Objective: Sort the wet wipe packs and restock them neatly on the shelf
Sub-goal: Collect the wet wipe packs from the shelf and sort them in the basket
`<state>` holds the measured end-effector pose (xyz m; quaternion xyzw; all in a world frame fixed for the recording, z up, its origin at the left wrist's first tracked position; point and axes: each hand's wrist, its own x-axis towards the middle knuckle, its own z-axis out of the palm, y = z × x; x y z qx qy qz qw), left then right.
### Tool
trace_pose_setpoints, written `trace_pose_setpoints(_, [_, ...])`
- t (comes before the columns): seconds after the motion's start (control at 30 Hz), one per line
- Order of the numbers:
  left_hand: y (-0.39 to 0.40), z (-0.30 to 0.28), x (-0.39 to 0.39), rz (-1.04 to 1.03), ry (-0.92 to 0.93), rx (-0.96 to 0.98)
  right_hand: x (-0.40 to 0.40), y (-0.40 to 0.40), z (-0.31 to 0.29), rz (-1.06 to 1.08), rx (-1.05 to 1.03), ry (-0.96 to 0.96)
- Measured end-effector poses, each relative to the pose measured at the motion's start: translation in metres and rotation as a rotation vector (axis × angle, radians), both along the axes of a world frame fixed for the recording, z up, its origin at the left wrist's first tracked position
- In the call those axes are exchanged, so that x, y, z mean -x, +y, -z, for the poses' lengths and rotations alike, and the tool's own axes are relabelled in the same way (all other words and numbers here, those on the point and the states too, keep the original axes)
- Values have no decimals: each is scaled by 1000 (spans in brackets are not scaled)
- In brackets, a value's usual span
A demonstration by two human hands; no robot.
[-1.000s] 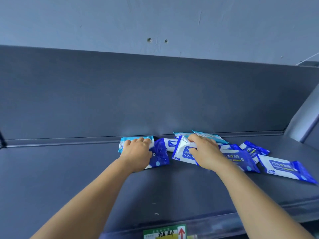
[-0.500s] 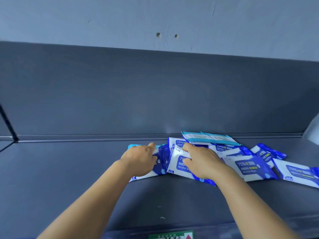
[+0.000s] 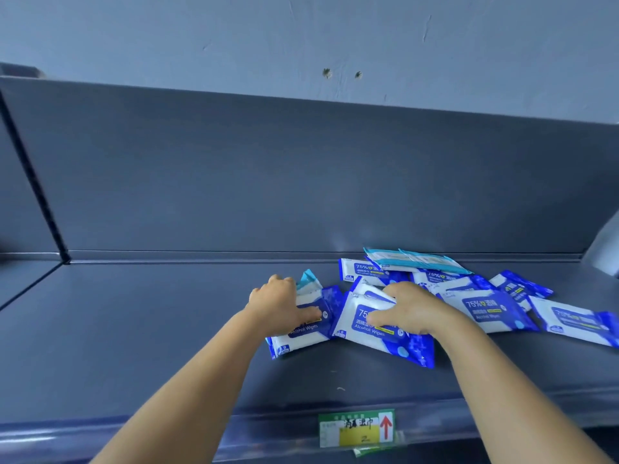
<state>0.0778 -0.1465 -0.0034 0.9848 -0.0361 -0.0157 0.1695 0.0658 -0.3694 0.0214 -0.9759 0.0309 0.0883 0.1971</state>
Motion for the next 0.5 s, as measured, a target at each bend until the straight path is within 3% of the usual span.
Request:
trace_pose_setpoints(0.13, [0, -5, 20, -22, -133, 214, 21, 2, 2, 64, -162, -197])
trace_pose_setpoints(0.23, [-4, -13, 36, -59, -210, 499, 41, 6, -3, 186, -338, -415])
trace_pose_setpoints(0.33, [-15, -23, 55, -21, -206, 755, 68, 11, -12, 292, -567, -561])
trace_pose_setpoints(0.5, [-47, -37, 96, 121, -139, 958, 118, 5, -20, 420, -698, -701])
